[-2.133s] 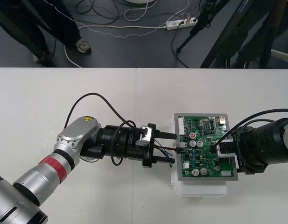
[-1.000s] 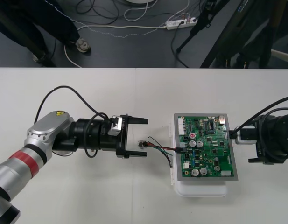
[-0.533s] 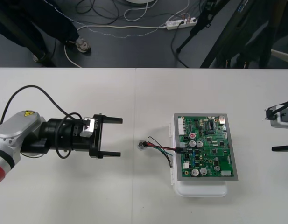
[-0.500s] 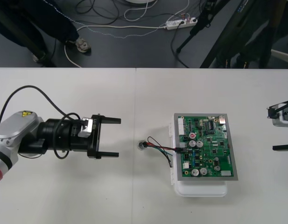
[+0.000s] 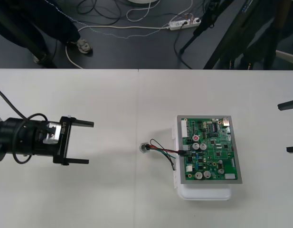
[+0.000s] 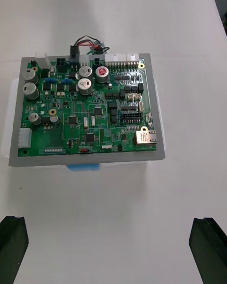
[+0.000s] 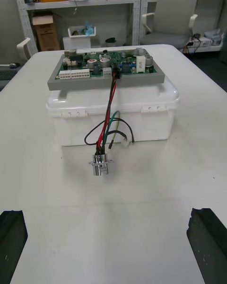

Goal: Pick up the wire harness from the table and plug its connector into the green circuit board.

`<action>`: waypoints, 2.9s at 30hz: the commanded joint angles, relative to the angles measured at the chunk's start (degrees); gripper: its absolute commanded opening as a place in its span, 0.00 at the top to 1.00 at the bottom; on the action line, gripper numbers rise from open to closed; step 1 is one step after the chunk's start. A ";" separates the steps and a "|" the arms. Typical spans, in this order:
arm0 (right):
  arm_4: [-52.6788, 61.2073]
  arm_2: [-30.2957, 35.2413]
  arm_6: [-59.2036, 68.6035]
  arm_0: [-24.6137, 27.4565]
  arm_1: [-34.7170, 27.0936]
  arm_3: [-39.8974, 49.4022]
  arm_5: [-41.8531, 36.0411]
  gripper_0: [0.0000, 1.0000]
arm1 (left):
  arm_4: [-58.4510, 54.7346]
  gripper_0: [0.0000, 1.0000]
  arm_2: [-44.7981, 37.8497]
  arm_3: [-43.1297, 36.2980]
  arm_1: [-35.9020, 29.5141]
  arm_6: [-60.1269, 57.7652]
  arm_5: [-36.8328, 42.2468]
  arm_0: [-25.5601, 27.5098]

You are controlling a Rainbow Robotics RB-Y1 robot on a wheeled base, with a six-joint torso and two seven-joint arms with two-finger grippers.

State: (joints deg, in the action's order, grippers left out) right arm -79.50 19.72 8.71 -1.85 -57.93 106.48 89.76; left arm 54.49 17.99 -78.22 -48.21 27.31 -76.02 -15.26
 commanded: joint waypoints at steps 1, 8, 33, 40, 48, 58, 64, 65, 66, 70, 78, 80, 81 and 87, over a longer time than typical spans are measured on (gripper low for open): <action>2.68 2.25 -1.33 -1.93 -3.24 0.05 0.24 0.00 | 0.53 0.00 -4.10 -7.56 -6.63 -10.79 -0.97 4.36; 11.56 2.51 -2.03 -1.93 -3.68 -3.21 0.24 0.00 | 1.15 0.00 -8.50 -15.47 -11.82 -16.33 -0.62 7.79; 14.02 4.45 -4.23 -2.90 -3.86 -7.51 0.24 0.00 | 0.27 0.00 -18.52 -34.98 -22.54 -32.41 6.41 14.91; 14.37 4.45 -4.23 -2.46 -3.94 -8.48 0.24 0.00 | -0.78 0.00 -18.52 -36.39 -24.04 -33.29 8.44 14.82; 17.36 4.09 -3.44 0.44 -3.86 -4.70 0.24 0.00 | -1.05 0.00 -18.96 -36.30 -25.09 -33.91 8.79 14.73; 18.33 3.92 -2.39 3.52 -2.27 -1.62 0.24 0.00 | -1.05 0.00 -19.04 -34.36 -25.18 -33.99 8.79 14.73; 18.24 3.83 -2.21 6.77 -1.84 2.33 0.24 0.00 | -1.05 0.00 -19.04 -33.22 -25.18 -33.99 8.70 14.82; 18.24 3.83 -2.21 7.12 -1.84 2.68 0.24 0.00 | -1.05 0.00 -19.13 -33.05 -25.18 -33.91 8.61 14.82; 18.24 3.83 -2.12 7.47 -1.84 2.95 0.24 0.00 | -1.05 0.00 -19.13 -32.52 -25.18 -34.08 8.35 14.82; 17.80 3.83 -2.39 7.56 -1.84 3.03 0.24 0.00 | -1.31 0.00 -19.22 -30.59 -25.18 -33.73 7.29 14.82; 16.74 3.83 -2.56 8.09 -0.52 3.03 0.24 0.00 | -1.40 0.00 -21.24 -27.69 -25.09 -33.47 3.25 14.73; 16.74 3.83 -2.47 8.00 -0.52 3.03 0.24 0.00 | -1.40 0.00 -21.51 -27.16 -25.00 -33.47 2.11 14.82; 16.57 3.83 -2.39 7.74 -0.52 3.03 0.24 0.00 | -1.40 0.00 -21.68 -27.16 -25.00 -33.38 1.58 14.73; 15.69 3.83 -2.47 6.15 -0.52 1.98 0.24 0.00 | -1.31 0.00 -21.59 -27.33 -24.47 -33.03 0.00 14.73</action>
State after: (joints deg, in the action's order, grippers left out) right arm -63.35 22.20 7.78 5.33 -58.59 108.37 89.77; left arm 54.02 -1.72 -105.56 -70.92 -5.67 -71.99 -1.44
